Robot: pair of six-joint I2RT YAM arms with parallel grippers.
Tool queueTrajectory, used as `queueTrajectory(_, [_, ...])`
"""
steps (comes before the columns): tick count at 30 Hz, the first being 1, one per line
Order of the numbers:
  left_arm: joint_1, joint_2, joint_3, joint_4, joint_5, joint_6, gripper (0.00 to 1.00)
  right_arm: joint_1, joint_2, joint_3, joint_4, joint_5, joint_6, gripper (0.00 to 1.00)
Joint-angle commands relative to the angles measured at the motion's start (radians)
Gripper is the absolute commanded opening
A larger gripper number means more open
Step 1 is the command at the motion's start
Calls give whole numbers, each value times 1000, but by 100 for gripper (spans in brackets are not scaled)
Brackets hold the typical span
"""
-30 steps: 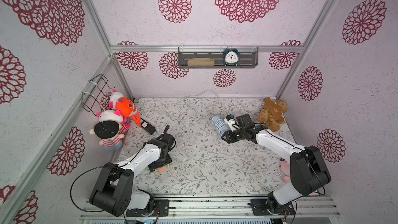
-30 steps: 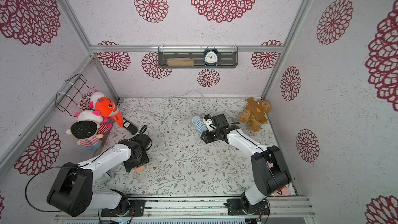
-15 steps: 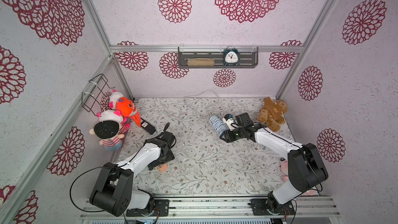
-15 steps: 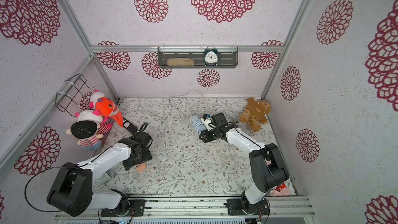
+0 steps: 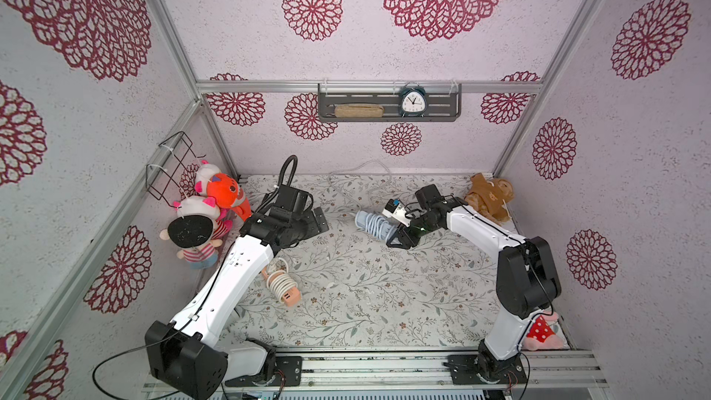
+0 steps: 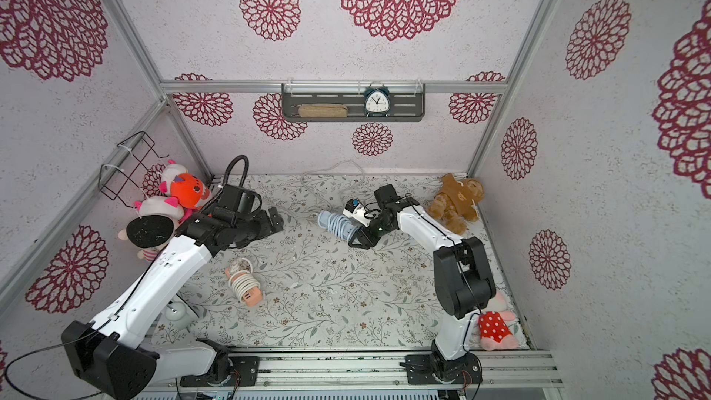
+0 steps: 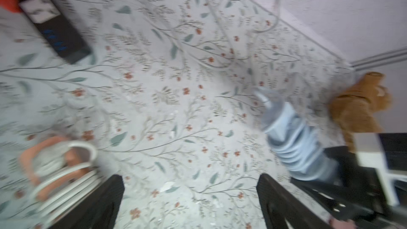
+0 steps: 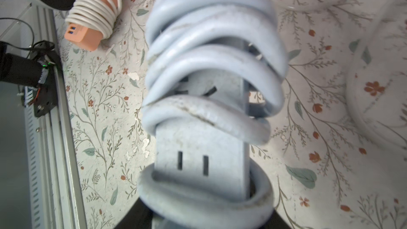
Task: Unwrap the cord wrapped around the power strip
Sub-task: Remove the plug from the power strip.
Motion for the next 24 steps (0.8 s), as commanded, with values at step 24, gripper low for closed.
queueTrajectory(24, [-52, 300, -112, 679, 232, -233, 97, 0, 29, 145, -34, -213, 0, 16])
